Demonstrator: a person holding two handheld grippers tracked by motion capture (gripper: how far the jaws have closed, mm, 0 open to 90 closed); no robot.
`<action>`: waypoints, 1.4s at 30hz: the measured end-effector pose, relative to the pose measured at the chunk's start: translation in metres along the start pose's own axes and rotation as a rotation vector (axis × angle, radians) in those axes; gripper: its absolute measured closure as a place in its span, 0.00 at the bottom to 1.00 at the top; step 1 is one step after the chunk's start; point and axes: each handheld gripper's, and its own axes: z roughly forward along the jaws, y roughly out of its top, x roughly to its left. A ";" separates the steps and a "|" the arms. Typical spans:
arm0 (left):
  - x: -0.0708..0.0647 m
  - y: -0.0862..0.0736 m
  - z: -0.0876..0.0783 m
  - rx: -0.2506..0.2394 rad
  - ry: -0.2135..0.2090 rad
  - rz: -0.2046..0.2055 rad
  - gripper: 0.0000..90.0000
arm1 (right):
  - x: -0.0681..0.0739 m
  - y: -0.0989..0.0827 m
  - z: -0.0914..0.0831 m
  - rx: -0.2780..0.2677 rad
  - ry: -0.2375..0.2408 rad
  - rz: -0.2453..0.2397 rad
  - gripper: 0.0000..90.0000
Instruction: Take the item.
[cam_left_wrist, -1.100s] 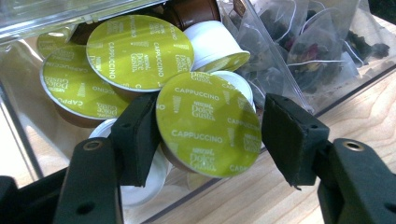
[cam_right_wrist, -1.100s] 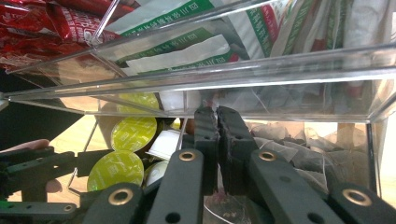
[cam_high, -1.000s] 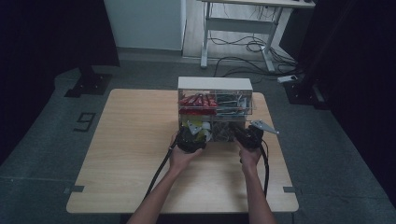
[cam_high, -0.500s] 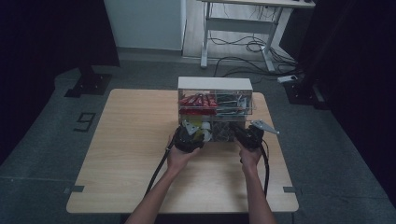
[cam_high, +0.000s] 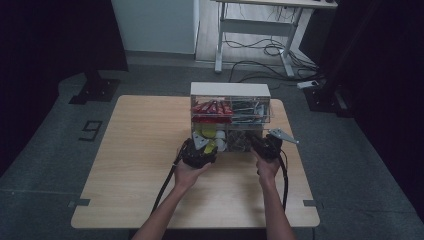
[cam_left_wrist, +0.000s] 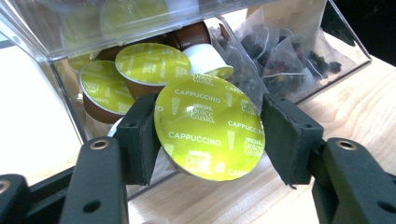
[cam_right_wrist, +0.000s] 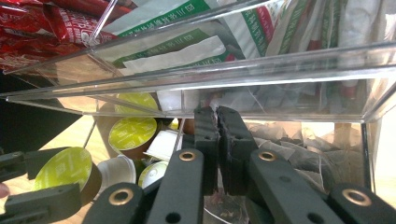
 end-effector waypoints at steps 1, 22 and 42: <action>0.000 -0.001 -0.001 0.003 -0.005 0.003 0.45 | 0.000 0.000 0.000 0.000 0.000 -0.001 0.96; -0.003 -0.015 -0.012 0.015 -0.046 -0.004 0.45 | 0.000 -0.001 0.002 0.007 -0.005 -0.006 0.96; -0.009 -0.028 -0.015 0.031 -0.074 -0.003 0.45 | 0.000 -0.002 0.003 0.010 -0.006 -0.008 0.95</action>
